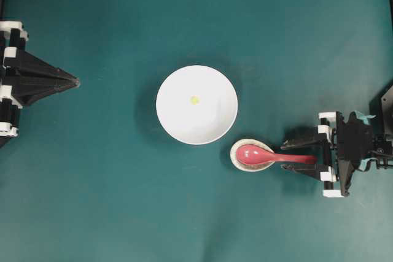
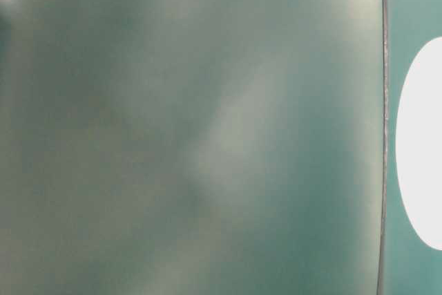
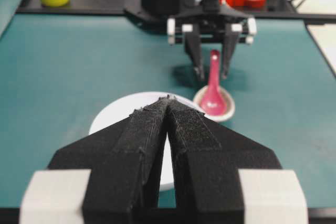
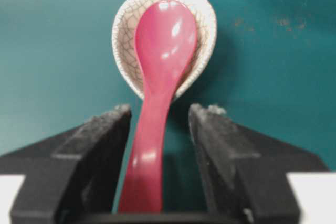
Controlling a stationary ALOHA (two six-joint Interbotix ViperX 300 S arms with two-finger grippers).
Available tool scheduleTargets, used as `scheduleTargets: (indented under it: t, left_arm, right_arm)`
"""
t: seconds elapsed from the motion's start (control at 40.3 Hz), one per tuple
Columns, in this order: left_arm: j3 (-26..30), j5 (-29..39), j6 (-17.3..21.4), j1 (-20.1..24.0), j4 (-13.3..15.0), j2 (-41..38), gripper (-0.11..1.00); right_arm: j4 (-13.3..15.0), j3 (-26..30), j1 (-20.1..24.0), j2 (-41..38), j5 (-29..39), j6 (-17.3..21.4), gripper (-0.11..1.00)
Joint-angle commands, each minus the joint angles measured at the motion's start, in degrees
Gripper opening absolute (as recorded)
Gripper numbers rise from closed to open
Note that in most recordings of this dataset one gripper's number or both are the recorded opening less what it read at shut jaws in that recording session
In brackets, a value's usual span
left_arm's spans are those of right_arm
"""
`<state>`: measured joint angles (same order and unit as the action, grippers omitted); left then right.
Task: Scoop the yellow hexagonal prism block from the bowl with a spoon using the right arm.
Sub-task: 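Close the right gripper on the pink spoon handle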
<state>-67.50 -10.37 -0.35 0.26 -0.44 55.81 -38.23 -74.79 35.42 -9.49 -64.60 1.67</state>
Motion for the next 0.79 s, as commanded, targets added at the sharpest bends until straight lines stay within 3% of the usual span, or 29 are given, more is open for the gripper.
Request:
scheduleTargets:
  t: [0.0, 0.397, 0.769]
  left_arm:
    - [1.4, -0.7, 0.0, 0.1, -0.2, -0.4, 0.04]
    - [1.4, -0.7, 0.0, 0.1, -0.2, -0.4, 0.04]
    - [1.4, -0.7, -0.1, 0.1, -0.1, -0.5, 0.04]
  right_arm:
    - [0.1, 0.3, 0.3, 0.5, -0.3, -0.2, 0.53]
    - [0.2, 0.1, 0.2, 0.5, -0.5, -0.3, 0.49]
    - [0.0, 0.9, -0.2, 0.5, -0.4, -2.6, 0.49]
